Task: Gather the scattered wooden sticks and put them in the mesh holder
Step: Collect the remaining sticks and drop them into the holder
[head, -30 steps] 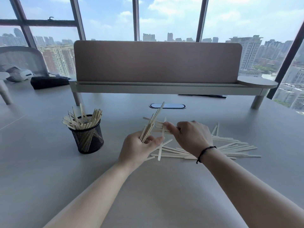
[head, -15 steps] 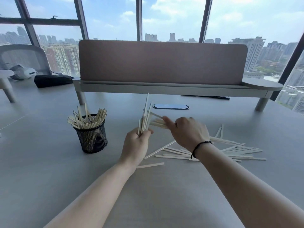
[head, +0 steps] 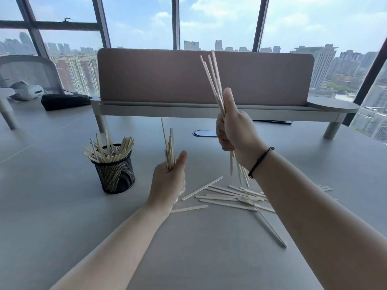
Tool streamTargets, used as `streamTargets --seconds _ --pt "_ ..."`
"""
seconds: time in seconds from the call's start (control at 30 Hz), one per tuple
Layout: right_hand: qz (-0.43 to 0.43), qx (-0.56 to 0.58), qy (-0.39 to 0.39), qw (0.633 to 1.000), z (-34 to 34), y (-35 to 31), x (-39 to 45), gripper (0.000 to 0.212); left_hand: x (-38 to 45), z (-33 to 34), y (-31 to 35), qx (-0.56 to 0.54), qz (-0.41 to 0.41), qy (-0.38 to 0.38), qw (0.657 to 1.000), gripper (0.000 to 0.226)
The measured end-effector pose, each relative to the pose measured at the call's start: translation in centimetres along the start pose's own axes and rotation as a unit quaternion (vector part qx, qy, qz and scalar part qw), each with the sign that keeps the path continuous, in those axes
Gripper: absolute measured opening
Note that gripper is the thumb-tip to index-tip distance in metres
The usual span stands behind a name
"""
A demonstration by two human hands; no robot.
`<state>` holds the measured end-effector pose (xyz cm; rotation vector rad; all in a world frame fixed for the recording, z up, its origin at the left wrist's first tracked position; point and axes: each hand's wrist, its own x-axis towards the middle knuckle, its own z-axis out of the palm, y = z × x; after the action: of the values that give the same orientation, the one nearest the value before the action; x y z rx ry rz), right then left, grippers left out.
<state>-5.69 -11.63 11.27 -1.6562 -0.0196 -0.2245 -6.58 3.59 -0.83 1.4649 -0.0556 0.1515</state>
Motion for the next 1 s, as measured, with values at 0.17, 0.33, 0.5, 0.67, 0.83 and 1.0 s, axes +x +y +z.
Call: streamTargets --seconds 0.17,0.33,0.5,0.67,0.83,1.0 --pt "0.016 0.087 -0.013 0.996 0.6 0.4 -0.6 0.067 -0.3 0.2 0.0 -0.009 0.001 -0.014 1.0 0.063" --pt "0.041 0.161 -0.012 0.986 0.4 2.9 -0.8 0.066 -0.5 0.4 -0.1 0.006 0.0 -0.018 1.0 0.062" --pt "0.051 0.194 -0.017 0.979 0.2 5.4 -1.3 0.072 -0.6 0.7 0.1 0.006 0.014 -0.008 1.0 0.057" --pt "0.054 0.188 -0.016 0.981 0.9 7.2 -1.8 0.075 -0.8 0.5 0.0 0.043 0.04 -0.007 0.998 0.053" --pt "0.059 0.166 -0.001 0.984 1.5 8.7 -2.3 0.077 -0.8 0.7 -0.1 0.043 0.051 -0.002 0.998 0.052" --pt "0.08 0.097 0.008 0.992 2.0 9.4 -2.7 0.08 -0.7 0.6 -0.5 0.073 0.081 -0.022 0.994 0.061"
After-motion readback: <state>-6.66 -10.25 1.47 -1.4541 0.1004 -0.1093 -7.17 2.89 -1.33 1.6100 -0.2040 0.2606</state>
